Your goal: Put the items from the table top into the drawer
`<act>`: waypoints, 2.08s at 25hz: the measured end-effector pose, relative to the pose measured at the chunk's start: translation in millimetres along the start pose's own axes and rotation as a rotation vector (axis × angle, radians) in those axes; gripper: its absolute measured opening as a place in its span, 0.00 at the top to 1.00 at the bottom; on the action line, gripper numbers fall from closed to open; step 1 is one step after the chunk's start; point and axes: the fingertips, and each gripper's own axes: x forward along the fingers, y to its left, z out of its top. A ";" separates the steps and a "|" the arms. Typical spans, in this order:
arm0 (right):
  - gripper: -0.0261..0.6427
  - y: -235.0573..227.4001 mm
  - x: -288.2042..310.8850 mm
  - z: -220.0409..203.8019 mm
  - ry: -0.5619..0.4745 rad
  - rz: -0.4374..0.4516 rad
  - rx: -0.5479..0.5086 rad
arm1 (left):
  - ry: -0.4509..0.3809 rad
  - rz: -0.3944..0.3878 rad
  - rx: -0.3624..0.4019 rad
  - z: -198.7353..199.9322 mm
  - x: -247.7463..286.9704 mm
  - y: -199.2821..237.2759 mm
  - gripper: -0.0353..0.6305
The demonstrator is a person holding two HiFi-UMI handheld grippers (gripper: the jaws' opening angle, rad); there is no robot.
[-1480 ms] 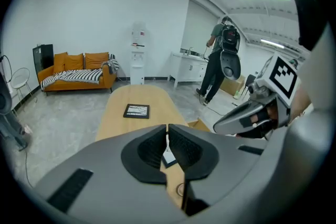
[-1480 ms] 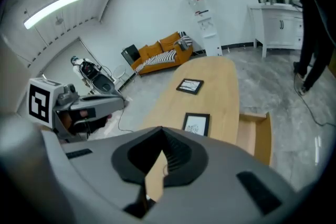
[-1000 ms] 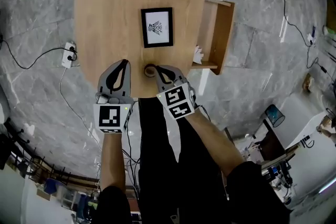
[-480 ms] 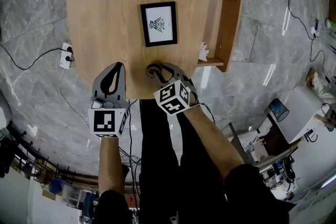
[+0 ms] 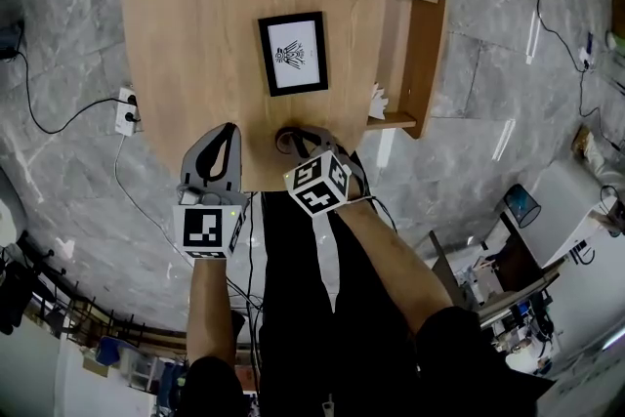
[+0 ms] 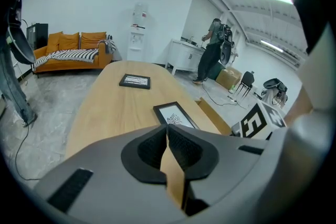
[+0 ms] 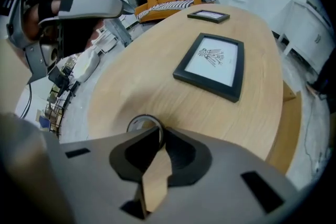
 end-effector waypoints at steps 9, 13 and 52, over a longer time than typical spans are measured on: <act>0.89 -36.6 -29.0 12.7 -0.069 -0.030 0.088 | -0.004 -0.040 0.040 12.6 17.2 -20.4 0.91; 0.89 -59.5 -52.0 22.3 -0.122 -0.053 0.111 | -0.006 -0.063 0.055 20.2 29.5 -32.5 0.91; 0.89 -270.3 3.3 -86.1 -0.036 -0.199 0.592 | 0.072 -0.216 0.150 26.8 78.5 -110.0 0.91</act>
